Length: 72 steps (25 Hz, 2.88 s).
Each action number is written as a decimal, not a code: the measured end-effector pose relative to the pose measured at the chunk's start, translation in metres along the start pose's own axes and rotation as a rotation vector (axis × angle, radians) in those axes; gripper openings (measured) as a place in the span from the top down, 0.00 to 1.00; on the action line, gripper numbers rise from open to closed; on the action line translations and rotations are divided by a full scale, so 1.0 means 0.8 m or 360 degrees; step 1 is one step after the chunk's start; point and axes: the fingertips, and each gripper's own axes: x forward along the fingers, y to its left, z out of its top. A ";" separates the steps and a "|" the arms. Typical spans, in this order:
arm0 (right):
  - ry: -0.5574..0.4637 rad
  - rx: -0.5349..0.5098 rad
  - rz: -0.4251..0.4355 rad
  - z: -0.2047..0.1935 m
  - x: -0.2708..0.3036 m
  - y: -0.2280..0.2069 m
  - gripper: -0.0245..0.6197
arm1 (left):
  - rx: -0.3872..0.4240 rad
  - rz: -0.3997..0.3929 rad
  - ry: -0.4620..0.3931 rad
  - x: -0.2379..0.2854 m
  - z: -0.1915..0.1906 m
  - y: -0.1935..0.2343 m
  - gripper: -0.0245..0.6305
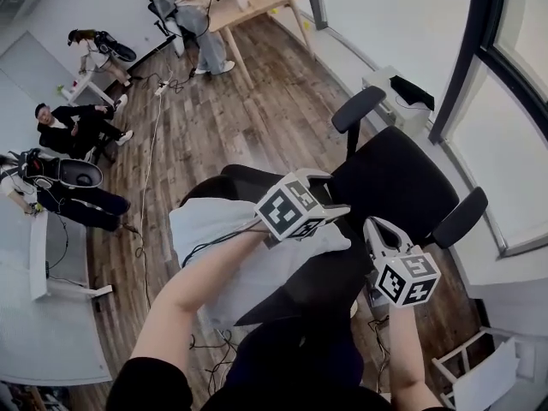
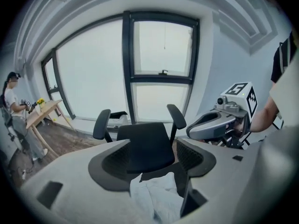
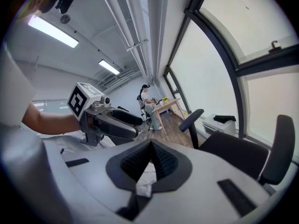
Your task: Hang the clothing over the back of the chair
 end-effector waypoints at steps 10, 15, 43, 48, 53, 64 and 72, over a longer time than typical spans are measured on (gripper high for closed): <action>-0.0094 -0.0197 0.0038 0.046 -0.003 0.090 0.96 | -0.0108 0.0186 -0.0424 -0.126 0.029 0.021 0.51; -0.0147 -0.0234 0.0048 0.059 -0.011 0.151 0.96 | -0.0170 0.0190 -0.0686 -0.206 0.038 0.018 0.52; -0.0265 -0.0313 0.0025 0.022 -0.081 0.333 0.96 | -0.0366 0.0424 -0.1153 -0.478 -0.113 -0.050 0.72; -0.0277 -0.0316 0.0003 -0.005 -0.099 0.365 0.96 | -0.0413 0.0429 -0.1146 -0.499 -0.166 -0.079 0.75; -0.0285 -0.0313 -0.0028 -0.024 -0.120 0.382 0.96 | -0.0458 0.0482 -0.1127 -0.505 -0.203 -0.102 0.82; -0.0245 -0.0328 -0.0047 -0.069 -0.148 0.401 0.96 | -0.0576 0.0592 -0.1090 -0.492 -0.262 -0.144 0.92; -0.0193 -0.0324 -0.0079 -0.118 -0.162 0.405 0.96 | -0.0660 0.0659 -0.1023 -0.469 -0.318 -0.174 0.95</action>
